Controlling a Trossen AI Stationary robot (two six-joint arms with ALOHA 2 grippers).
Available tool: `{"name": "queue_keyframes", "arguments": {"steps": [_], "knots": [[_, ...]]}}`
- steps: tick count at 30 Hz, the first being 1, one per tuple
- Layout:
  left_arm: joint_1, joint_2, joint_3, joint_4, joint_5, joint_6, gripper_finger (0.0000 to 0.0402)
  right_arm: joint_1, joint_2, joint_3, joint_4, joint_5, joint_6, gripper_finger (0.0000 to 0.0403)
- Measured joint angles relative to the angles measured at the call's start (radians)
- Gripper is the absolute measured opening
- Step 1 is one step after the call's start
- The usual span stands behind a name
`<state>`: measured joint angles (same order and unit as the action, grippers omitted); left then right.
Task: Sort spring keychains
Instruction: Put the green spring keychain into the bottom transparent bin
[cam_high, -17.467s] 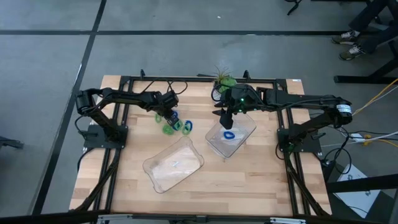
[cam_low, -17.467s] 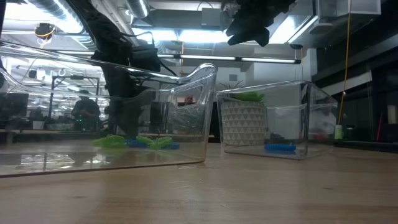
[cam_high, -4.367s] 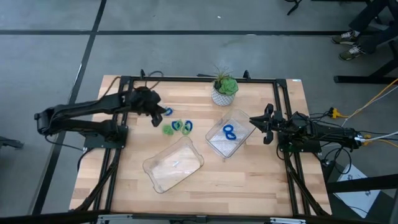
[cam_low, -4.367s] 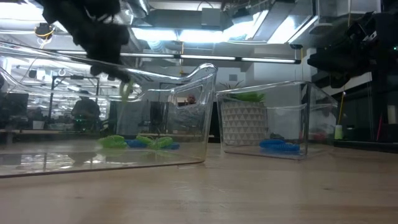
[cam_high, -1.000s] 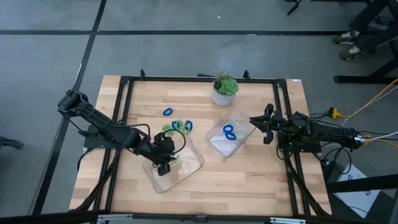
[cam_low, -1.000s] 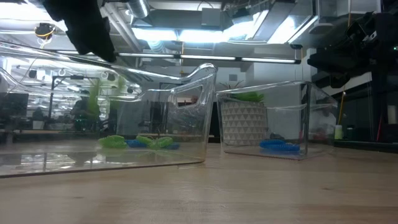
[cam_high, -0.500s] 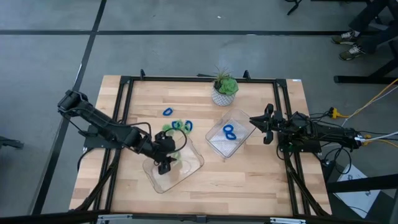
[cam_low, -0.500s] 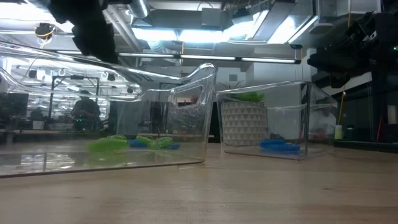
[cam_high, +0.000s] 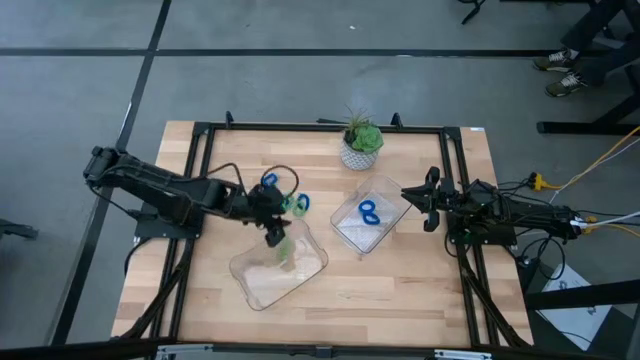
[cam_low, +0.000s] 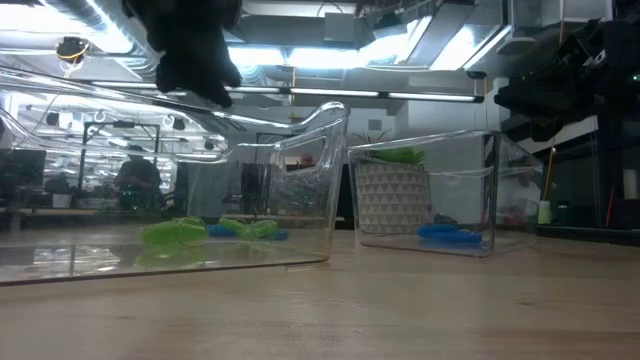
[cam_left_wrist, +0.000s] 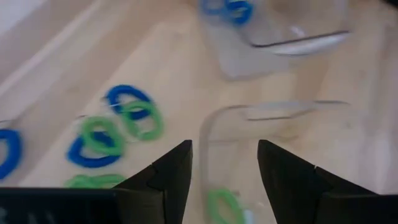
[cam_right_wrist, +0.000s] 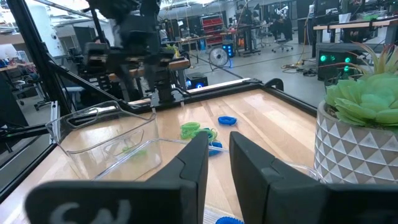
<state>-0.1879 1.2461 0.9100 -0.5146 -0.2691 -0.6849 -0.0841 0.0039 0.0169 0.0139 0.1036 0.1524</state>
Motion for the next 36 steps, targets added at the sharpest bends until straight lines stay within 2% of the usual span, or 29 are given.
{"name": "queue_keyframes", "arguments": {"steps": [6,13,16,21,27,32,36], "knots": [[0.1,-0.001,0.0,-0.103,0.0,-0.014,0.0169,0.0,0.0,0.0,0.0,0.0,0.0,0.0067],[0.22,0.002,0.0,-0.291,0.004,-0.185,0.016,0.0,0.0,0.0,0.0,0.0,0.0,0.0067],[0.27,0.004,-0.001,-0.346,0.044,-0.191,0.0159,0.0,0.0,0.0,0.0,0.0,0.0,0.0067],[0.332,0.006,-0.021,-0.344,0.105,-0.136,0.016,0.0,0.0,0.0,0.0,0.0,0.0,0.0067],[0.379,0.049,-0.042,-0.34,0.111,-0.088,0.0161,0.0,0.0,0.0,0.0,0.0,0.0,0.0067],[0.408,0.098,-0.08,-0.305,0.18,-0.085,0.0161,0.0,0.0,0.0,0.0,0.0,0.0,0.0067],[0.414,0.132,-0.093,-0.29,0.178,-0.06,0.0161,0.0,0.0,0.0,0.0,0.0,0.0,0.0067]]}}
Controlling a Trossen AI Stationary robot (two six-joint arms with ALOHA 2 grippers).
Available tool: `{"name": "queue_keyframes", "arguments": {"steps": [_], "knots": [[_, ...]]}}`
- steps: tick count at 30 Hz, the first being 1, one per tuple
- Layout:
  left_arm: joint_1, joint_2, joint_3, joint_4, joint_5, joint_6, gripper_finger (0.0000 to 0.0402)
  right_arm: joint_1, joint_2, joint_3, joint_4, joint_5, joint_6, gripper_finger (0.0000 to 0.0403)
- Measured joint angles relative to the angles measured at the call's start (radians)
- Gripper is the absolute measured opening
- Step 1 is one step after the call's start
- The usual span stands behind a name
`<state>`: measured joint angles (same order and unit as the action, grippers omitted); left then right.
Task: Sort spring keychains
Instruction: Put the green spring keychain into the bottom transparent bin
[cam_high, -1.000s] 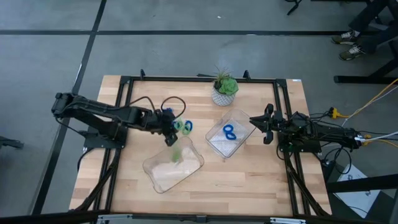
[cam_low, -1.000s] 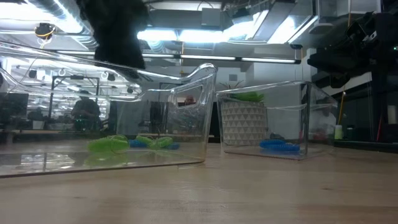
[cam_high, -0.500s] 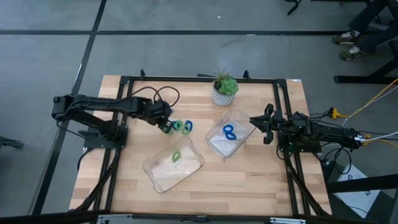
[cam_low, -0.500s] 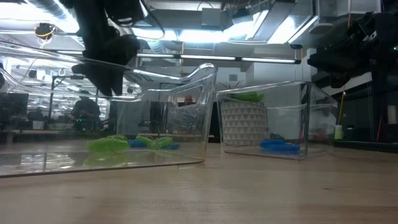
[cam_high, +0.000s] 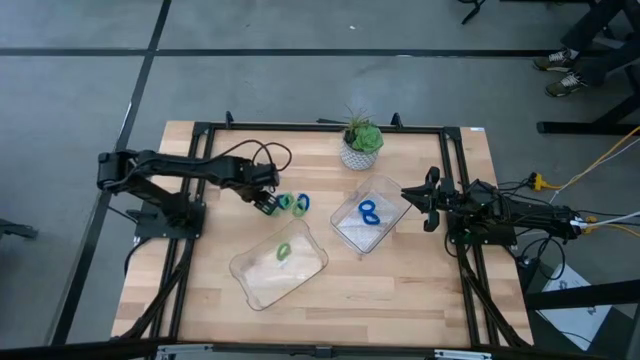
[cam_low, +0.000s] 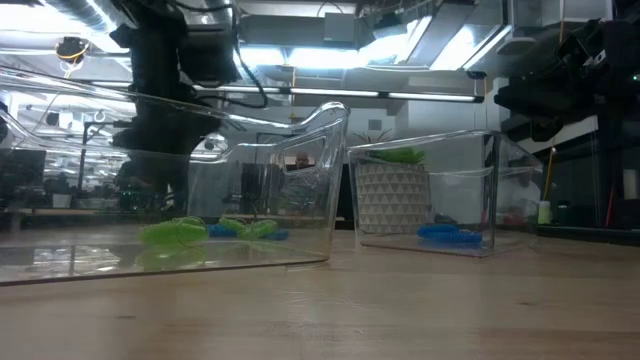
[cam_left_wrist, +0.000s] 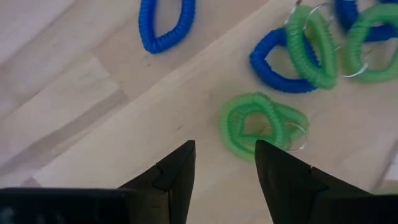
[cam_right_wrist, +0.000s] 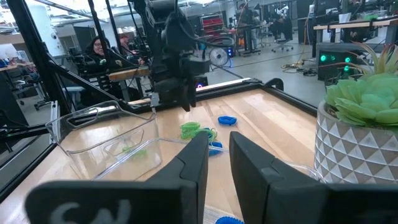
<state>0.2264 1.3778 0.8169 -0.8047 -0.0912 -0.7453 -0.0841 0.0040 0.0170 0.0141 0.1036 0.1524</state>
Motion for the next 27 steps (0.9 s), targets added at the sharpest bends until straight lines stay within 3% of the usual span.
{"name": "queue_keyframes", "arguments": {"steps": [14,27], "knots": [[-0.002,0.146,0.0,0.073,0.033,0.027,0.0161,0.0,0.0,0.0,0.0,0.0,0.0,0.0067],[-0.002,0.239,0.005,0.079,-0.003,0.054,0.0161,0.0,0.0,0.0,0.0,0.0,0.0,0.0067]]}}
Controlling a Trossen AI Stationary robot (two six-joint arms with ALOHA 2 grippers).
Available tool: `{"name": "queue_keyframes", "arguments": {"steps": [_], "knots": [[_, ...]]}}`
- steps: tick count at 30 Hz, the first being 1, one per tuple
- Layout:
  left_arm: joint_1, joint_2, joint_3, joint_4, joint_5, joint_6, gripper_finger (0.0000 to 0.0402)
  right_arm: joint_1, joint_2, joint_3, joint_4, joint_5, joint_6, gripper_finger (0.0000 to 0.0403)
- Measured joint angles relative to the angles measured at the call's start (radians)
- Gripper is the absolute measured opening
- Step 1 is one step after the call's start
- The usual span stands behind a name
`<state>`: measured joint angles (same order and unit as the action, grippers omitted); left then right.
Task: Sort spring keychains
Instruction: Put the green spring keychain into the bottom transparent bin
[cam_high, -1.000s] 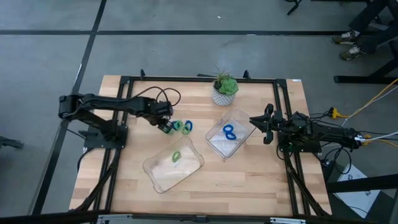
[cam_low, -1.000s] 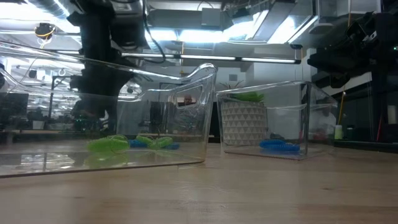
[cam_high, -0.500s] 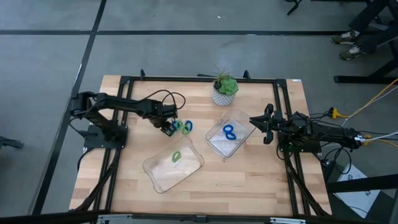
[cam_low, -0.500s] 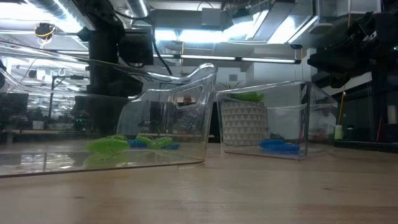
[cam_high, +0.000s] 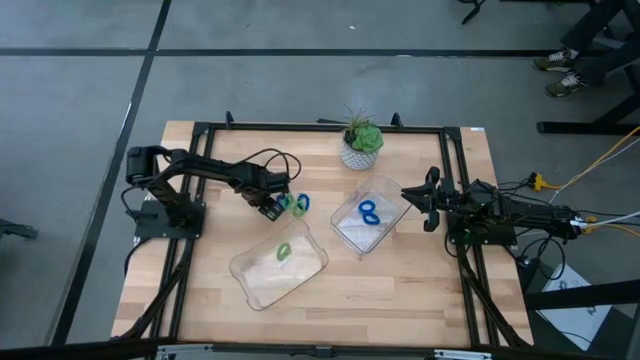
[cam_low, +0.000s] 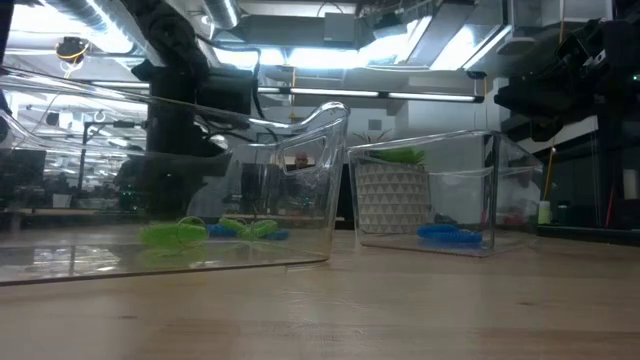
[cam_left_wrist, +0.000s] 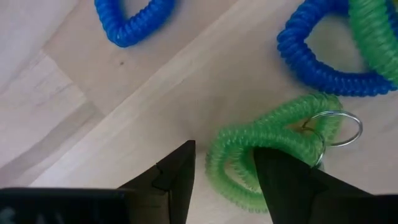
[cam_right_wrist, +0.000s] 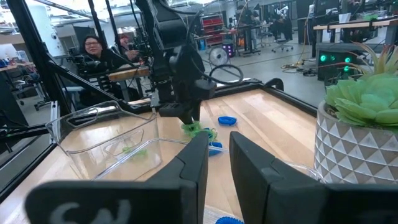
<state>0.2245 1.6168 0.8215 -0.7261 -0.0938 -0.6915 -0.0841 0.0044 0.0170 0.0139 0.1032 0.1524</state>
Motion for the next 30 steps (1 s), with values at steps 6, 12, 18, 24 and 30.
{"name": "queue_keyframes", "arguments": {"steps": [6,12,18,24,30], "knots": [[0.0,-0.015,-0.004,0.0,0.009,0.023,0.0123,0.0,0.0,0.0,0.0,0.0,0.0,0.0067],[0.0,-0.041,-0.006,-0.018,0.008,0.025,0.0062,0.0,0.0,0.0,0.0,0.0,0.0,0.0067],[0.0,-0.043,-0.006,-0.019,0.009,0.001,0.0031,0.0,0.0,0.0,0.0,0.0,0.0,0.0067],[0.0,-0.043,-0.005,-0.02,0.047,-0.002,0.0038,0.0,0.0,0.0,0.0,0.0,0.0,0.0067],[0.0,-0.043,-0.005,-0.058,0.057,0.007,0.0078,0.0,0.0,0.0,0.0,0.0,0.0,0.0067]]}}
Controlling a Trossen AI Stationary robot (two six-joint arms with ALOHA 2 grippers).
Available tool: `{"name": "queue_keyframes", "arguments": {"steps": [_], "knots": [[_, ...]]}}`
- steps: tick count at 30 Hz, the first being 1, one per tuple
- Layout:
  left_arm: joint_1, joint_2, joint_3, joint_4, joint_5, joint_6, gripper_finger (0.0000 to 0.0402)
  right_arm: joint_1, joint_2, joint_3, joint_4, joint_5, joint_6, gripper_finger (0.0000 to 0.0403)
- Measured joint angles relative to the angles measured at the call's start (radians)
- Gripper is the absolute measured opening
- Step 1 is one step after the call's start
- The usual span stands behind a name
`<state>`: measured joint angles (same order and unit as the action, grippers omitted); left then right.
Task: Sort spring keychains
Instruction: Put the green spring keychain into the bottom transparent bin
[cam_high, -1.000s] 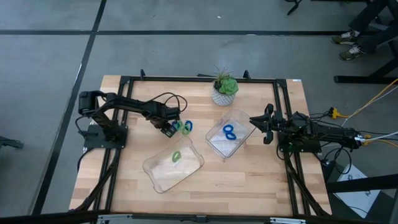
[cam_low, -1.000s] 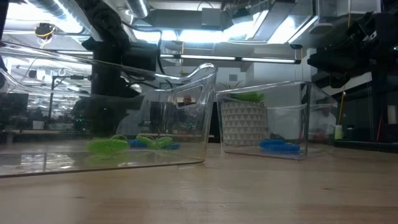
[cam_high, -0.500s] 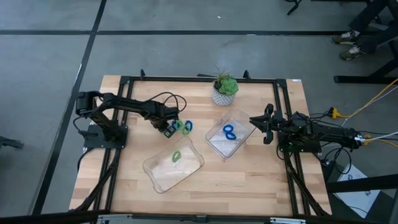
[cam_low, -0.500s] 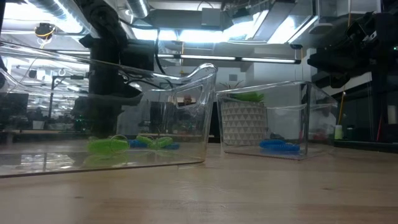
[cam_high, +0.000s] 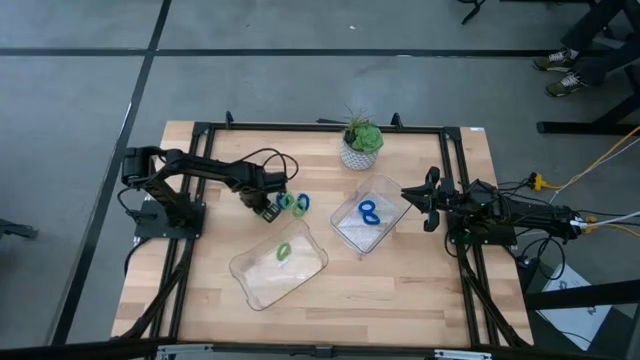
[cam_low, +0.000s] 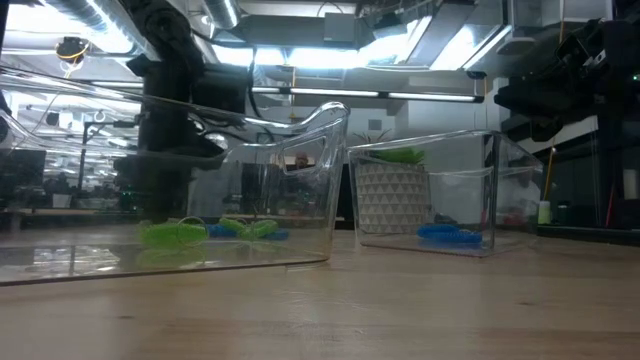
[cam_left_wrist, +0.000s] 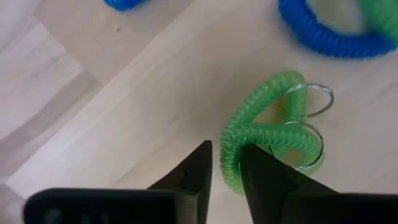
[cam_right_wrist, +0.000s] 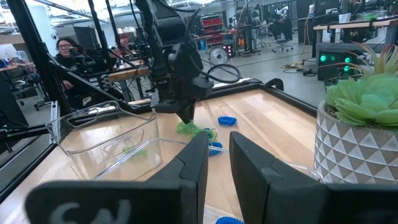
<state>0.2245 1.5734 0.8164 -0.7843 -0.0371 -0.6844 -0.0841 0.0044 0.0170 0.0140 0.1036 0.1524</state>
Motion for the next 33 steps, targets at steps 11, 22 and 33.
{"name": "queue_keyframes", "arguments": {"steps": [11,22,33], "knots": [[0.0,-0.039,0.001,-0.051,0.01,0.003,0.0149,0.0,0.0,0.0,0.0,0.0,0.0,0.0067],[-0.007,-0.054,0.001,-0.048,-0.003,0.009,0.0081,0.0,0.0,0.0,0.0,0.0,0.0,0.0067],[-0.008,-0.054,0.001,-0.038,-0.043,0.008,0.0086,0.0,0.0,0.0,0.0,0.0,0.0,0.0067]]}}
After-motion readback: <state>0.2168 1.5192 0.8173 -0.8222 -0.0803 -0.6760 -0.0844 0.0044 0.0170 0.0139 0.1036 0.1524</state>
